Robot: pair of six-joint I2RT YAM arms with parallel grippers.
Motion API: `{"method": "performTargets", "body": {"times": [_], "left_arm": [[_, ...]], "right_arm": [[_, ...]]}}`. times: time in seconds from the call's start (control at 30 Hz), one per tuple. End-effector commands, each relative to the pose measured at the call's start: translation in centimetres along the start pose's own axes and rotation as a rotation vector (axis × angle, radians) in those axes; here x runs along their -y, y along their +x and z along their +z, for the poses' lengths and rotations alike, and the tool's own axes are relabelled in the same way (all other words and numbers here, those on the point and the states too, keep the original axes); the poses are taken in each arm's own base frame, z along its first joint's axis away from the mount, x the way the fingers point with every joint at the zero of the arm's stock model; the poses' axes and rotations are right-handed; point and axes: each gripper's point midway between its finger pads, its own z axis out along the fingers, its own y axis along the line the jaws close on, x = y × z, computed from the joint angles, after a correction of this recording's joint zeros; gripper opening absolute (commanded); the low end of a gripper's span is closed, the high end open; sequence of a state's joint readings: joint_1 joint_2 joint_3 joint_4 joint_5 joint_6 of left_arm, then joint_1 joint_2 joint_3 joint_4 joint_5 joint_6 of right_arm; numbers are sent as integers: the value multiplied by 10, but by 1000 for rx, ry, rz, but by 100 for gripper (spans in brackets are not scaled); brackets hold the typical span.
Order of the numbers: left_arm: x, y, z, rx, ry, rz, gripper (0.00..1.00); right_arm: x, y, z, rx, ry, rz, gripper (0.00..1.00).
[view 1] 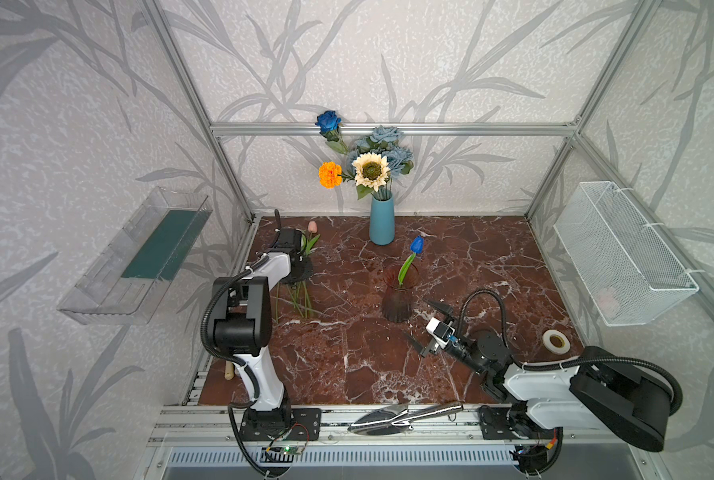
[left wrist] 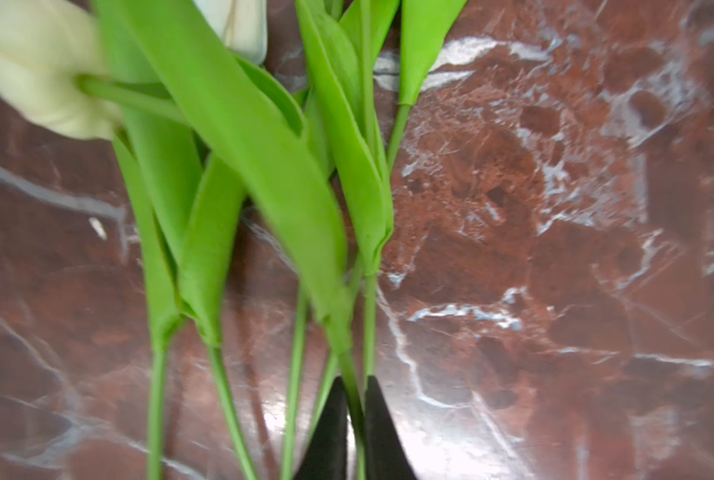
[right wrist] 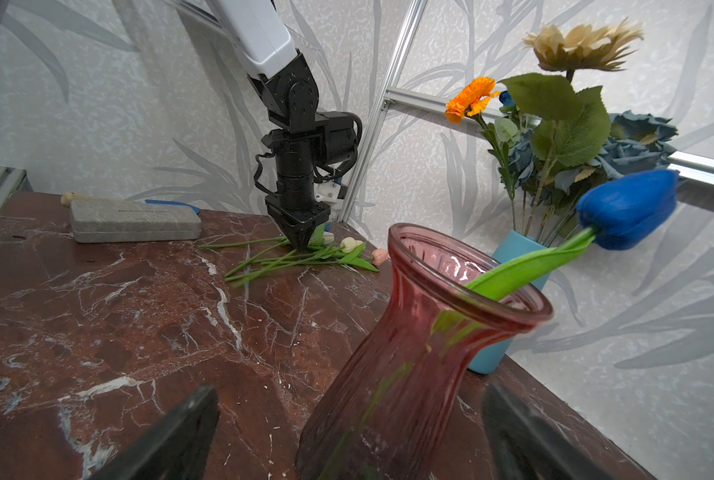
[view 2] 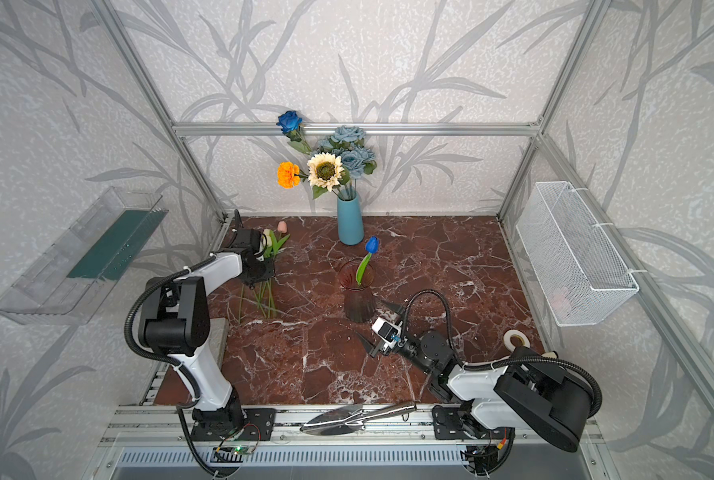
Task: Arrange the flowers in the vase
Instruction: 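Grasp the white tulip stem with the left gripper, then lift the white tulip and carry it over the pink vase with the left gripper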
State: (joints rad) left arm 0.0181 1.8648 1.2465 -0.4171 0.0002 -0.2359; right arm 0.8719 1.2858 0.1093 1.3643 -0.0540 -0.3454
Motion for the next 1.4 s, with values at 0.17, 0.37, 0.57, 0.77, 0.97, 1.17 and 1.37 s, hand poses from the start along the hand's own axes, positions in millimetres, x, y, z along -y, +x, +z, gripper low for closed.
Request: {"method": "performTargets", "body": {"times": [0.17, 0.37, 0.57, 0.77, 0.97, 1.17, 1.37], "left_arm": [[0, -11, -5, 5, -8, -4, 3], [5, -22, -33, 69, 10, -13, 0], [17, -41, -84, 200, 69, -22, 0], [29, -55, -139, 351, 138, -32, 0], [60, -63, -204, 624, 339, 3, 0], [113, -35, -292, 1027, 630, 187, 0], [161, 23, -362, 1243, 952, 447, 0]], "right_arm": [[5, -17, 2, 54, 17, -2, 99], [5, -17, 2, 58, 18, -2, 99], [5, -16, 1, 57, 17, 1, 99], [5, -16, 2, 57, 19, 1, 99], [4, -17, 1, 59, 17, 9, 99], [6, -18, 1, 63, 27, 7, 99], [12, -36, -8, 116, 40, 38, 99]]}}
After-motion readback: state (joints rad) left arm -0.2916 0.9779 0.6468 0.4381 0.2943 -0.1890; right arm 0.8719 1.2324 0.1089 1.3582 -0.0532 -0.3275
